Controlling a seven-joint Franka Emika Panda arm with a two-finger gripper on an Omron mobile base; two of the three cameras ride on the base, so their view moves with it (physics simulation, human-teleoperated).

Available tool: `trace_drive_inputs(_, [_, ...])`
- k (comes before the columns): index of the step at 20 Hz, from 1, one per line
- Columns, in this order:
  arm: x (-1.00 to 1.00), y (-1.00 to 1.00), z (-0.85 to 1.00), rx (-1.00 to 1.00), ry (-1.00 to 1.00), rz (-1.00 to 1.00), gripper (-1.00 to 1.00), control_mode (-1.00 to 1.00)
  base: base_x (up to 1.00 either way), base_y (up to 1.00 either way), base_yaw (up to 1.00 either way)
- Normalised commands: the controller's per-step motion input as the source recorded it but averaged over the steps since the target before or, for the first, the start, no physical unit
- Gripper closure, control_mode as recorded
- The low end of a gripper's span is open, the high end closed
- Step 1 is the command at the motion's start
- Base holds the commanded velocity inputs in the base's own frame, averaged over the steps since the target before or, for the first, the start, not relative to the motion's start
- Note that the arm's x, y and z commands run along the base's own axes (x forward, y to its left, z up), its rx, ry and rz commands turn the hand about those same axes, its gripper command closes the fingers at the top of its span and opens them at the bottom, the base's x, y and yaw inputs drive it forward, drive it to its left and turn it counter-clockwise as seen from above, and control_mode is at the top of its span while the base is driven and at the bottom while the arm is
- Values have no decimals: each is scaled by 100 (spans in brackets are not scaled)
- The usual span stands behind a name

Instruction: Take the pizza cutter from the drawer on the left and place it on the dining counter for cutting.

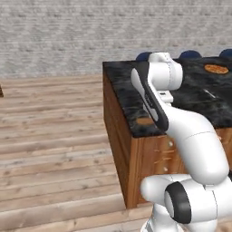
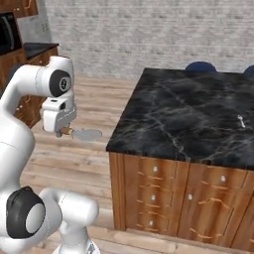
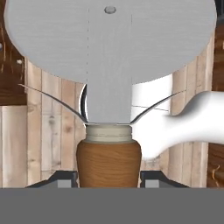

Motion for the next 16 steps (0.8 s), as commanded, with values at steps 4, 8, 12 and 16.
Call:
trace_drive_inputs(4, [0, 0, 0, 0, 0, 0, 100, 100, 35, 100, -27])
trace_drive_inputs(8, [0, 0, 0, 0, 0, 0, 100, 100, 67, 100, -14])
trace_drive_inputs(12, [0, 0, 0, 0, 0, 0, 100, 100, 100, 100, 2])
trace_drive_inputs(16, [0, 0, 0, 0, 0, 0, 100, 100, 100, 100, 3])
